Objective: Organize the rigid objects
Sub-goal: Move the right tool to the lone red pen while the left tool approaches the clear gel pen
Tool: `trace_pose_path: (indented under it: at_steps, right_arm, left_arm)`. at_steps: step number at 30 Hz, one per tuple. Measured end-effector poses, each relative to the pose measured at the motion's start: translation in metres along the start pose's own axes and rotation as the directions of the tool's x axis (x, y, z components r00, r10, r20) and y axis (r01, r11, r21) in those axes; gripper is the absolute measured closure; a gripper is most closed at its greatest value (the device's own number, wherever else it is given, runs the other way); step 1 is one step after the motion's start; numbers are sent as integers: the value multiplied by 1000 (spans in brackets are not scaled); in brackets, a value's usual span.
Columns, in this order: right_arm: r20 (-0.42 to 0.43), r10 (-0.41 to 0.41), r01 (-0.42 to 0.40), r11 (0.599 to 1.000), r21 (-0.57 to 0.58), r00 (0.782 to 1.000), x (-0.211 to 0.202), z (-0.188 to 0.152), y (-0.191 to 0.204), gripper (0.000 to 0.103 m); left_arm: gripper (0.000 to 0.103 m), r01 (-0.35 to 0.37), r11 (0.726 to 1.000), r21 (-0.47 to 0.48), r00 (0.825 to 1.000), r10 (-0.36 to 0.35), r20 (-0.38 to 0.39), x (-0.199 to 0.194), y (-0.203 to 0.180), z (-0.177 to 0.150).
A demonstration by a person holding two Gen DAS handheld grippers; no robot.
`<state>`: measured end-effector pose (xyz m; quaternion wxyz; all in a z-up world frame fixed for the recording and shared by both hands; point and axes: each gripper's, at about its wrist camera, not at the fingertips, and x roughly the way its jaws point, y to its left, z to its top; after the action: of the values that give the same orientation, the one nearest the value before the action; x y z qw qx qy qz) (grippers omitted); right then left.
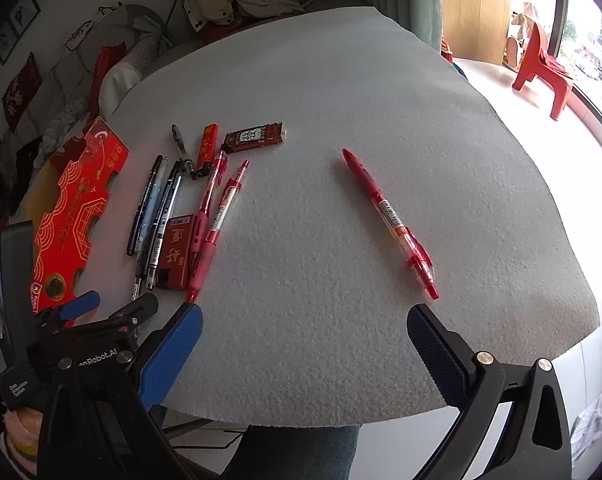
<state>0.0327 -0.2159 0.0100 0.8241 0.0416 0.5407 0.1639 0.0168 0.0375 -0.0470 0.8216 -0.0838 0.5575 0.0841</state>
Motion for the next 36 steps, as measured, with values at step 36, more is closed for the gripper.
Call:
trace_pose_path:
  at_steps: [36]
  right_arm:
    - [-43, -56, 54, 997, -61, 997, 9, 18, -15, 0]
  left_arm:
    - [0, -14, 1000, -7, 1000, 14, 5, -29, -31, -10]
